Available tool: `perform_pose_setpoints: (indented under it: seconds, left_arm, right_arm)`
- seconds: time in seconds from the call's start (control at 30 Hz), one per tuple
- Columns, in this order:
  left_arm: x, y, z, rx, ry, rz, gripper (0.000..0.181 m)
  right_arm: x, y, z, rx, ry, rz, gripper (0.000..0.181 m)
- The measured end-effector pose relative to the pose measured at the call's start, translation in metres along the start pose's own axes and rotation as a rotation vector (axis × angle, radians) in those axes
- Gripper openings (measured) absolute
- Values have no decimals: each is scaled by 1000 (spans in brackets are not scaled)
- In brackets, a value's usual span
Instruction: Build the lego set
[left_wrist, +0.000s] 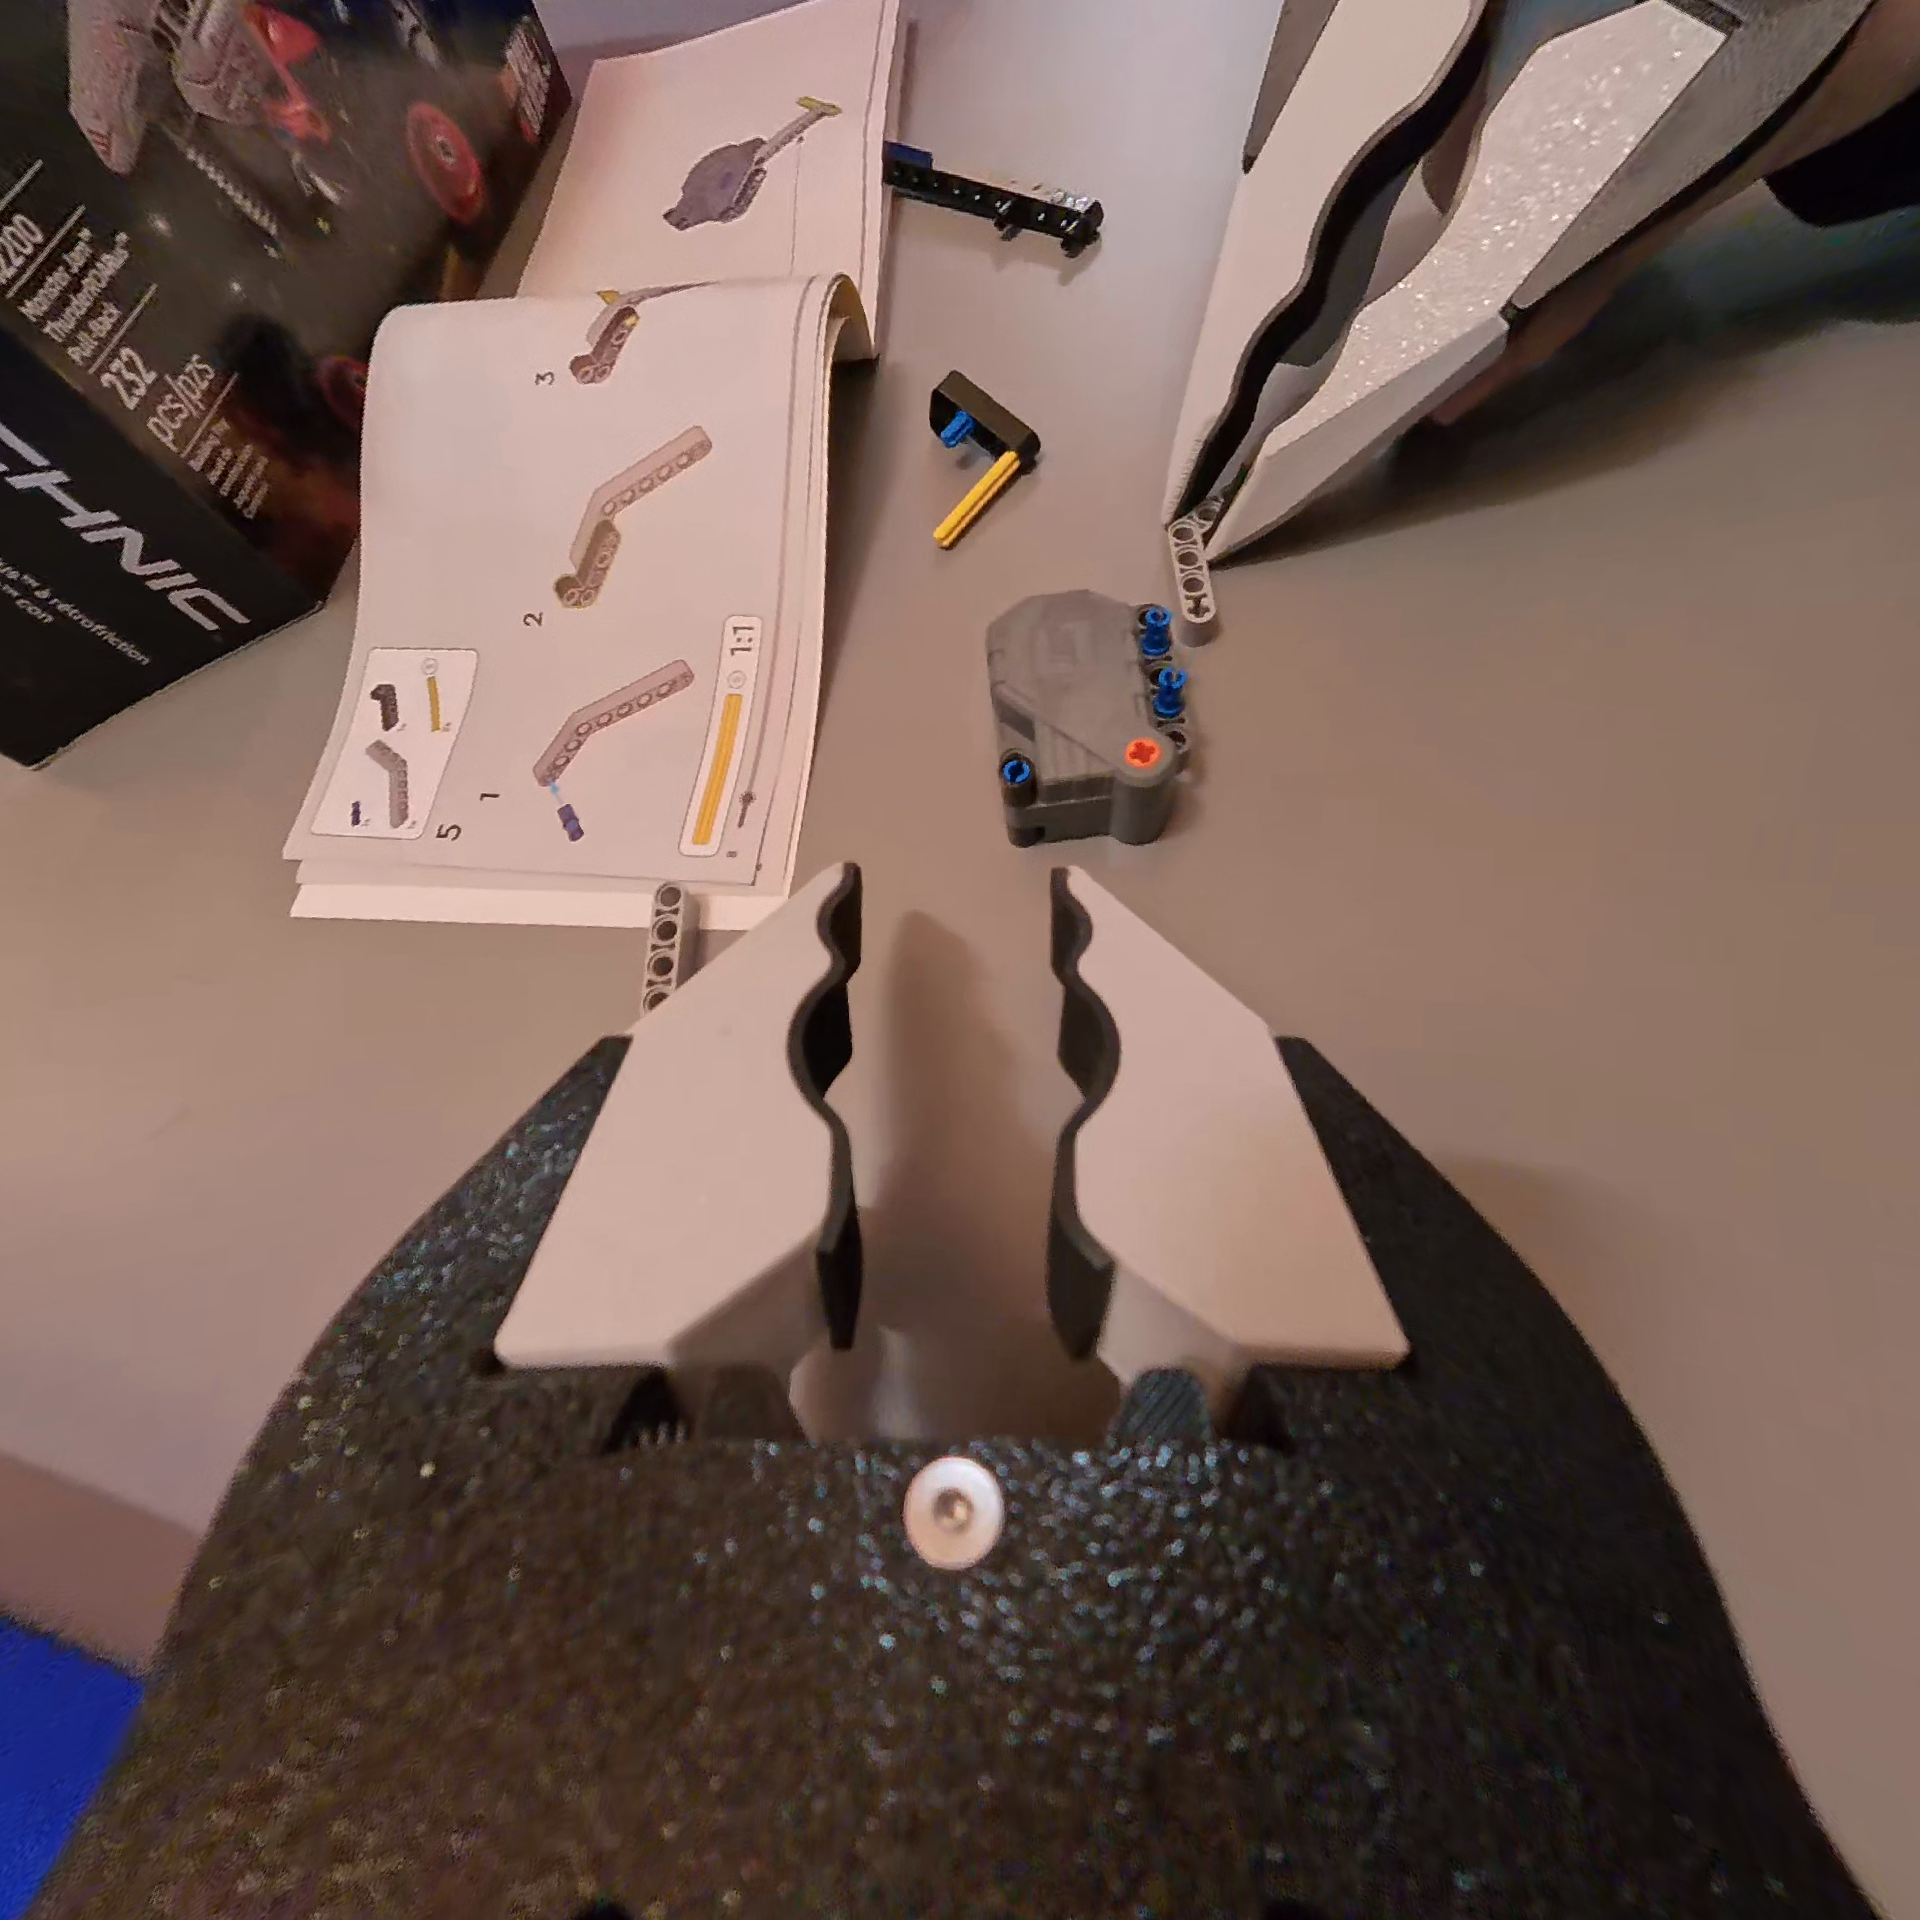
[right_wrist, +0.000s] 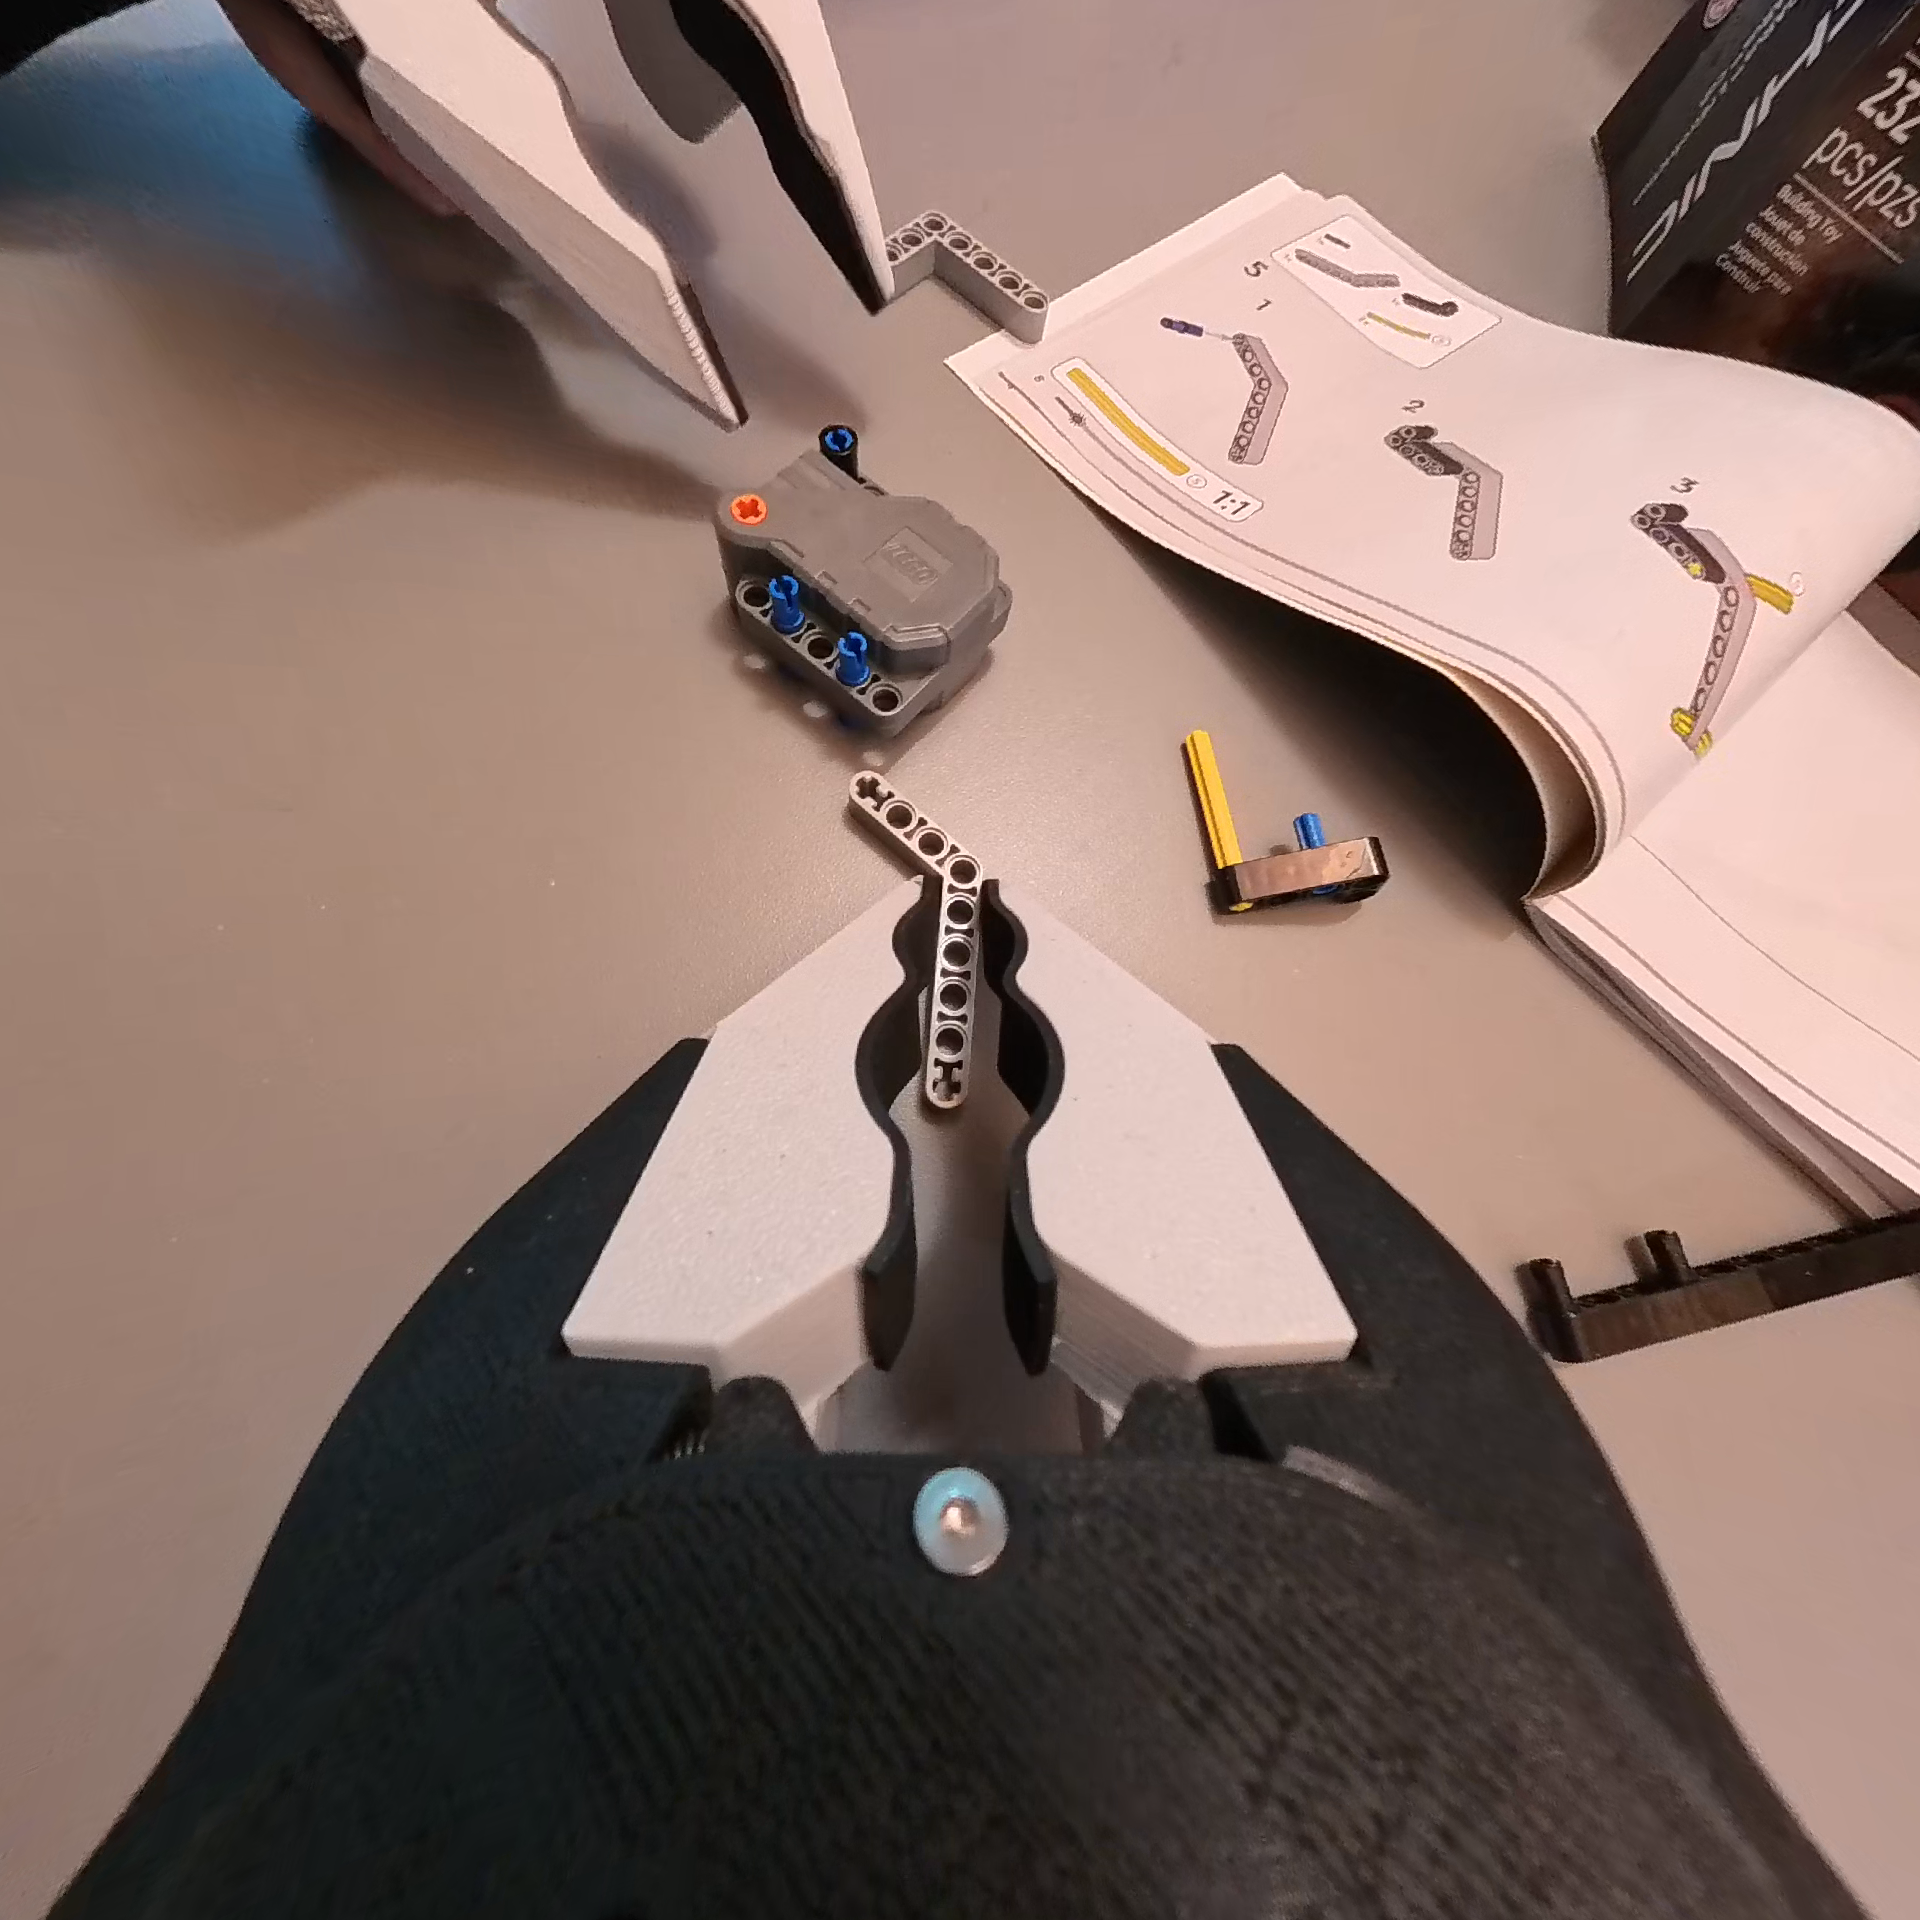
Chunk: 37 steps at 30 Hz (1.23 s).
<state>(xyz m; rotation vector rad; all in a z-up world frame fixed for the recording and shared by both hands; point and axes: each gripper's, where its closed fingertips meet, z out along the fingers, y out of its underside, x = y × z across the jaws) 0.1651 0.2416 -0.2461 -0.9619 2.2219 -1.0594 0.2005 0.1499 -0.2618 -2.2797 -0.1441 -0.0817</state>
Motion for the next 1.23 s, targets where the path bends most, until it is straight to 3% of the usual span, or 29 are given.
perform_pose_setpoints:
  seconds: [0.23,0.37,0.57,0.83,1.03,1.23]
  left_arm:
    - [3,2,3,-22,14,17,33]
    - [3,2,3,-21,15,18,33]
    - [5,5,6,-44,17,32,33]
    - [10,2,8,-42,35,48,35]
    - [16,2,15,-74,48,41,49]
    - [29,-5,28,-95,85,32,50]
  right_arm:
    - [-1,0,-1,1,-13,7,5]
    - [-2,-1,-2,9,-27,-4,23]
    - [-10,-2,0,3,-82,-11,5]
    - [-7,-6,5,1,-7,-9,5]
    - [-7,-6,5,1,-16,3,5]
    - [-7,-6,5,1,-15,4,5]
